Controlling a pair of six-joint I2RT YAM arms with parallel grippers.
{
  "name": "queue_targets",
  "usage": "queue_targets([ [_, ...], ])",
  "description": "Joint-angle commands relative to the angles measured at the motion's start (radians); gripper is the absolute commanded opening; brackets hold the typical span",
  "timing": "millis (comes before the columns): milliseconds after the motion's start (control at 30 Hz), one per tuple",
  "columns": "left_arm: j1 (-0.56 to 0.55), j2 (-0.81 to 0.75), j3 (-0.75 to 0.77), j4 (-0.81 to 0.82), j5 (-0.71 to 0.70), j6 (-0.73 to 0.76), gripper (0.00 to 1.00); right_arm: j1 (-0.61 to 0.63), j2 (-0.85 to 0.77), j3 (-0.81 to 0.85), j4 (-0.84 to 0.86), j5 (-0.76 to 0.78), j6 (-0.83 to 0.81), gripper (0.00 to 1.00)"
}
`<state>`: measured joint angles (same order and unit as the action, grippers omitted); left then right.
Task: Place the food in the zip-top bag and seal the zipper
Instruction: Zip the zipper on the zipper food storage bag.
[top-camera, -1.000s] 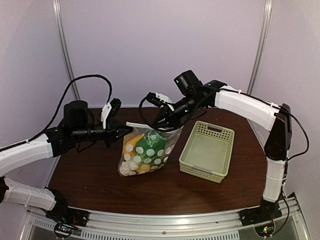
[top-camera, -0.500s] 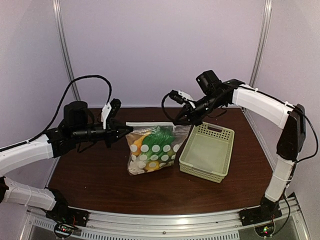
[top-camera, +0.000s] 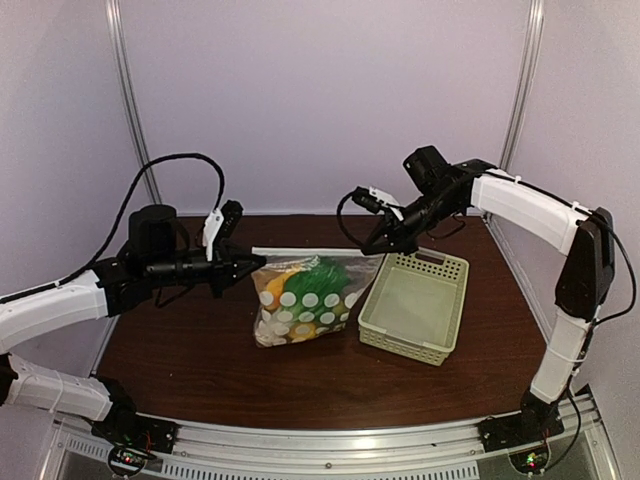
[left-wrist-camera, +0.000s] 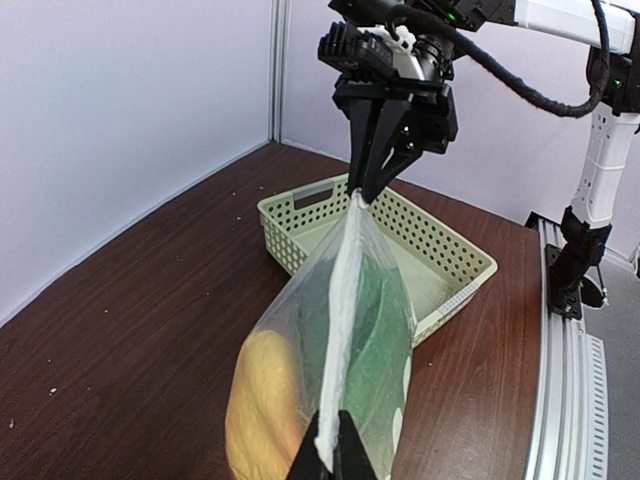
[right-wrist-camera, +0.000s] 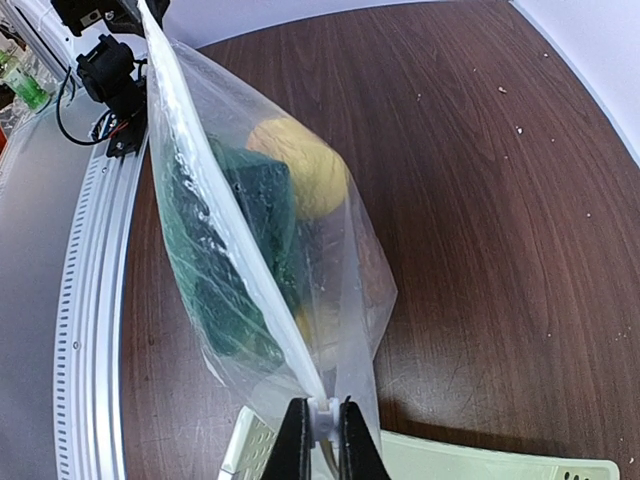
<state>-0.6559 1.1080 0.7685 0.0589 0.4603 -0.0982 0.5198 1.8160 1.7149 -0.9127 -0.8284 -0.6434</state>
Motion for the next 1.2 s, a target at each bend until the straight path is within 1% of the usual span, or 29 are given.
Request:
queue_targets([
  [0, 0.023, -0.001, -0.01, 0.064, 0.004, 0.002, 0.0, -0.059, -0.048, -0.032, -0.055, 0.104, -0.018, 0.0],
  [400, 0.039, 0.026, -0.015, 0.094, 0.027, -0.003, 0.0, -0.103, -0.053, -0.076, -0.071, 0.105, -0.044, 0.03],
  [767, 0.047, 0.037, -0.026, 0.111, 0.032, -0.007, 0.0, -0.118, -0.034, -0.076, -0.08, 0.116, -0.066, 0.03],
  [967, 0.065, 0.074, -0.012, 0.122, 0.034, -0.009, 0.0, -0.117, -0.02, -0.042, -0.091, 0.133, -0.09, 0.05],
  [1167, 0.13, 0.137, 0.038, 0.121, 0.046, -0.014, 0.0, -0.115, 0.042, 0.085, -0.136, 0.133, -0.109, 0.06],
])
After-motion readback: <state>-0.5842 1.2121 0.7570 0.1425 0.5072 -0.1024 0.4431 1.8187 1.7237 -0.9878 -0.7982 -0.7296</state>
